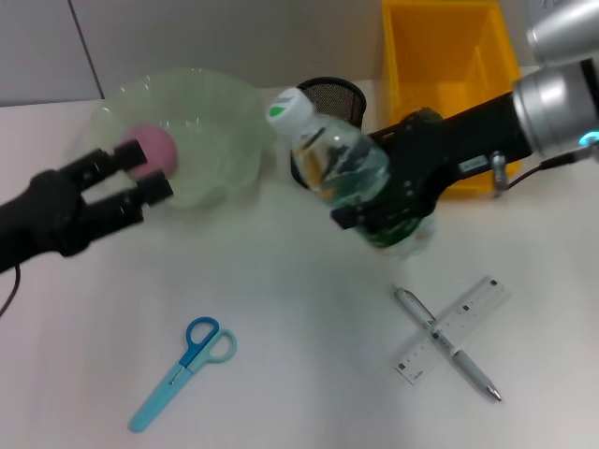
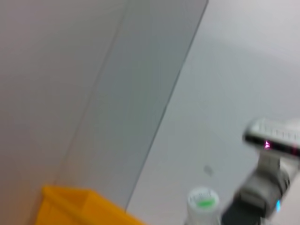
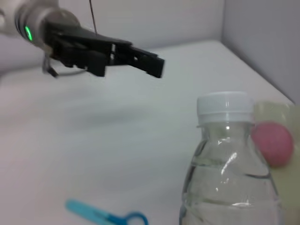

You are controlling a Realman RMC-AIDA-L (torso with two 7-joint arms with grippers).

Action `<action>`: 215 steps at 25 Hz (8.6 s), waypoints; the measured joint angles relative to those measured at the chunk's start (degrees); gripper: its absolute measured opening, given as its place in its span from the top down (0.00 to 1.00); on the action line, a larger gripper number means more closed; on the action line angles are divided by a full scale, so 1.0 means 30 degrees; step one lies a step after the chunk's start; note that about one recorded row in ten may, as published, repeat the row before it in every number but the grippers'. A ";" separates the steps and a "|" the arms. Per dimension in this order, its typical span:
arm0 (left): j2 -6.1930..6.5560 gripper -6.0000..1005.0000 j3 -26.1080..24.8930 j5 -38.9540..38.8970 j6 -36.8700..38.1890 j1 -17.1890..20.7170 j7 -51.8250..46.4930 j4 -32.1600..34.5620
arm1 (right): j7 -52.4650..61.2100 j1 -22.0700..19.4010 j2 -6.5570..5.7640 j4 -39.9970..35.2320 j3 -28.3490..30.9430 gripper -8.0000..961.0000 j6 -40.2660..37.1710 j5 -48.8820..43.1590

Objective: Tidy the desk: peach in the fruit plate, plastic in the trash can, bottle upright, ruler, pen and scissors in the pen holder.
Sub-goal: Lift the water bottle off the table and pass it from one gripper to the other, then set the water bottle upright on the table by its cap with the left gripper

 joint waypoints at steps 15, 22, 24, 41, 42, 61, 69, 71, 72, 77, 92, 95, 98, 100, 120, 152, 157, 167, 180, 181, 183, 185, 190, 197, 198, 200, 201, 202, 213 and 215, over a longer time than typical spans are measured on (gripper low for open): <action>-0.0153 0.30 0.0157 -0.0953 -0.0038 -0.1116 0.1970 -0.2827 | -0.4235 0.0473 0.0193 0.6850 -0.0335 0.23 0.1232 0.4717; -0.0226 0.30 0.0414 -0.0911 -0.0221 -0.1432 0.3574 -0.4010 | -0.4846 0.0576 0.0196 0.8017 -0.0816 0.22 0.1406 0.5227; -0.0239 0.30 0.0422 -0.0911 -0.0233 -0.1467 0.3761 -0.4160 | -0.4943 0.0645 0.0196 0.8293 -0.0825 0.22 0.1408 0.5240; -0.0315 0.31 0.0672 -0.1007 -0.0248 -0.1816 0.5010 -0.5300 | -0.5561 0.0925 0.0224 0.9485 -0.0997 0.21 0.1560 0.5249; -0.0315 0.31 0.0672 -0.1007 -0.0248 -0.1816 0.5010 -0.5300 | -0.5561 0.0925 0.0224 0.9485 -0.0997 0.21 0.1560 0.5249; -0.0314 0.32 0.0673 -0.1012 -0.0250 -0.1958 0.5201 -0.5348 | -0.5583 0.1007 0.0224 0.9506 -0.0999 0.20 0.1756 0.5247; -0.0352 0.32 0.0672 -0.1012 -0.0403 -0.2203 0.5502 -0.5549 | -0.5583 0.1093 0.0248 0.9505 -0.0998 0.20 0.1776 0.5246; -0.0359 0.32 0.0672 -0.1012 -0.0411 -0.2249 0.5681 -0.5703 | -0.5582 0.1164 0.0287 0.9519 -0.0998 0.20 0.1782 0.5246; -0.0359 0.32 0.0672 -0.1012 -0.0411 -0.2249 0.5681 -0.5703 | -0.5582 0.1164 0.0287 0.9519 -0.0998 0.20 0.1782 0.5246; -0.0368 0.33 0.0672 -0.1055 -0.0410 -0.2256 0.5709 -0.5790 | -0.5582 0.1241 0.0309 0.9682 -0.1006 0.19 0.1999 0.5326; -0.0375 0.33 0.0672 -0.1274 -0.0353 -0.2301 0.5713 -0.6007 | -0.5626 0.1246 0.0313 0.9740 -0.1274 0.19 0.2097 0.5458; -0.0374 0.35 0.0672 -0.1276 -0.0364 -0.2314 0.5713 -0.6048 | -0.5628 0.1246 0.0313 0.9740 -0.1270 0.18 0.2097 0.5472; -0.0374 0.38 0.0672 -0.1277 -0.0375 -0.2314 0.5713 -0.6049 | -0.5634 0.1258 0.0312 0.9739 -0.1263 0.18 0.2090 0.5480; -0.0374 0.41 0.0672 -0.1277 -0.0381 -0.2315 0.5713 -0.6049 | -0.5636 0.1266 0.0312 0.9739 -0.1262 0.18 0.2089 0.5482; -0.0363 0.57 0.0863 -0.1456 -0.0331 -0.2308 0.5841 -0.6078 | -0.5529 0.1262 0.0301 0.9737 -0.1266 0.17 0.1923 0.5640; -0.0221 0.55 0.0704 -0.1450 -0.0344 -0.2206 0.5533 -0.5932 | -0.5529 0.1058 0.0297 0.8521 -0.2141 0.16 0.2519 0.5624; -0.0220 0.55 0.0672 -0.1464 -0.0382 -0.2196 0.5529 -0.5904 | -0.5534 0.1018 0.0288 0.8071 -0.2435 0.16 0.2600 0.5645; -0.0199 0.54 0.0450 -0.1477 -0.0591 -0.2130 0.5514 -0.5897 | -0.5529 0.0664 0.0252 0.7284 -0.2581 0.15 0.3028 0.5606; -0.0139 0.54 -0.0117 -0.1482 -0.1206 -0.2024 0.5555 -0.5874 | -0.5565 0.0141 0.0253 0.6372 -0.2728 0.15 0.3216 0.5589; -0.0139 0.54 -0.0140 -0.1481 -0.1229 -0.2005 0.5588 -0.5873 | -0.5586 0.0061 0.0248 0.6312 -0.2729 0.15 0.3261 0.5590; -0.0138 0.53 -0.0251 -0.1482 -0.1305 -0.1882 0.5768 -0.5867 | -0.5777 -0.0190 0.0247 0.6196 -0.2711 0.15 0.3405 0.5628; -0.0107 0.53 -0.0537 -0.1480 -0.1401 -0.1582 0.6385 -0.5766 | -0.6385 -0.0696 0.0273 0.6169 -0.2592 0.15 0.3789 0.5786; -0.0098 0.53 -0.1089 -0.1478 -0.1414 -0.0888 0.7934 -0.5325 | -0.6899 -0.1386 0.0283 0.6486 -0.2590 0.15 0.4500 0.6502; -0.0093 0.53 -0.1907 -0.1478 -0.1989 -0.0328 1.0622 -0.5111 | -0.7091 -0.1717 0.0281 0.7167 -0.2511 0.15 0.4724 0.6782; -0.0093 0.53 -0.1907 -0.1478 -0.1989 -0.0328 1.0622 -0.5111 | -0.7091 -0.1708 0.0269 0.7405 -0.2511 0.15 0.4737 0.6782; -0.0077 0.53 -0.2118 -0.1478 -0.2358 -0.0290 1.1007 -0.5027 | -0.7087 -0.1677 0.0245 0.7710 -0.2532 0.15 0.4837 0.6781; -0.0077 0.53 -0.2118 -0.1478 -0.2358 -0.0290 1.1007 -0.5027 | -0.7087 -0.1682 0.0243 0.7798 -0.2561 0.15 0.4893 0.6781; -0.0077 0.53 -0.2118 -0.1478 -0.2358 -0.0290 1.1007 -0.5027 | -0.7088 -0.1698 0.0244 0.7863 -0.2587 0.15 0.4932 0.6782; -0.0133 0.52 -0.3271 -0.1495 -0.5386 -0.0375 1.1894 -0.4585 | -0.7087 -0.1948 0.0235 0.8215 -0.2689 0.15 0.5488 0.6747; -0.0136 0.52 -0.3277 -0.1565 -0.5674 -0.0412 1.1903 -0.4598 | -0.7088 -0.1966 0.0237 0.8215 -0.2694 0.15 0.5494 0.6747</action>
